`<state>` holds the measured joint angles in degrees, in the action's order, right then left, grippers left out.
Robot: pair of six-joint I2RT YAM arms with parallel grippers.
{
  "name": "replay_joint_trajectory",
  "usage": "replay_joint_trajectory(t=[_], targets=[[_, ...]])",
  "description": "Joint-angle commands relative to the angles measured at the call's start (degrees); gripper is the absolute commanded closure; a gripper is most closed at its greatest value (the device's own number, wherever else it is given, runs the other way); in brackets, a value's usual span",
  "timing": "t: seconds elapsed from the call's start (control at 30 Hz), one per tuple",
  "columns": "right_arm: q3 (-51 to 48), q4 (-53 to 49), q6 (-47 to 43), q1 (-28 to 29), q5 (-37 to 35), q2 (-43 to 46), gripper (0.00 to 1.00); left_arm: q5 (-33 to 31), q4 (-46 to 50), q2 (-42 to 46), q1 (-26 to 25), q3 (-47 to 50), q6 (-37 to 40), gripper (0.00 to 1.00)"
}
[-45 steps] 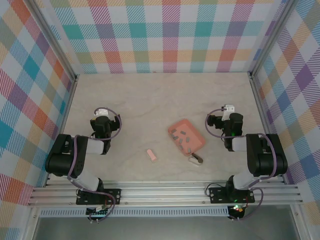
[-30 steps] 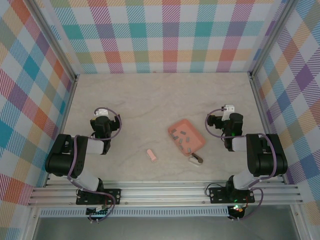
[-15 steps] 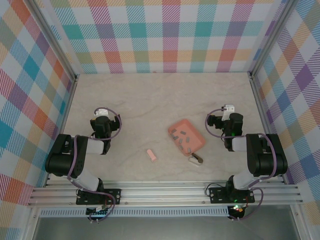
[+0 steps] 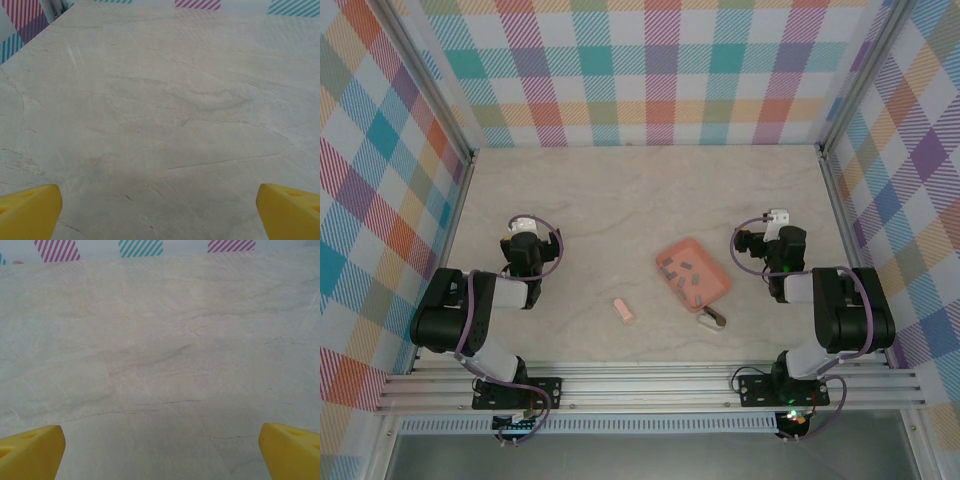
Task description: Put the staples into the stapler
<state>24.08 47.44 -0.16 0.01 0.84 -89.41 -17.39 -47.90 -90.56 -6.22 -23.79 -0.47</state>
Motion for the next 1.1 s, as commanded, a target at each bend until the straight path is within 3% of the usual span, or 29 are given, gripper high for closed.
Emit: replay_joint_trajectory(t=[0.0, 0.23, 0.33, 0.57, 0.7, 0.8, 1.07], targets=[[-0.36, -0.07, 0.87, 0.25, -0.23, 1.34, 0.01, 0.47, 0.44, 1.36, 0.59, 0.67, -0.59, 0.00], [0.55, -3.06, 0.23, 0.28, 0.99, 3.20, 0.01, 0.03, -0.04, 1.62, 0.53, 0.96, -0.48, 0.00], [6.47, -20.32, 0.94, 0.22, 2.13, 8.77, 0.01, 0.06, 6.75, 5.25, -0.41, -1.08, 0.57, 0.00], [20.56, -50.29, 3.07, 1.32, 8.68, 15.19, 0.01, 3.41, 35.61, 19.40, -2.23, -11.21, -1.83, 0.01], [29.14, -67.46, 2.28, 8.25, 6.37, 15.84, 0.01, 6.71, 54.16, 25.30, -3.32, -19.11, -6.68, 0.05], [34.52, -77.72, 2.69, 17.28, 0.17, 15.58, 0.01, 8.37, 66.53, 27.39, -3.97, -23.99, -10.30, 0.07], [38.84, -88.21, 13.73, 39.58, -2.46, 13.13, 0.01, 13.13, 80.13, 31.16, -4.24, -25.28, -18.69, 0.12]])
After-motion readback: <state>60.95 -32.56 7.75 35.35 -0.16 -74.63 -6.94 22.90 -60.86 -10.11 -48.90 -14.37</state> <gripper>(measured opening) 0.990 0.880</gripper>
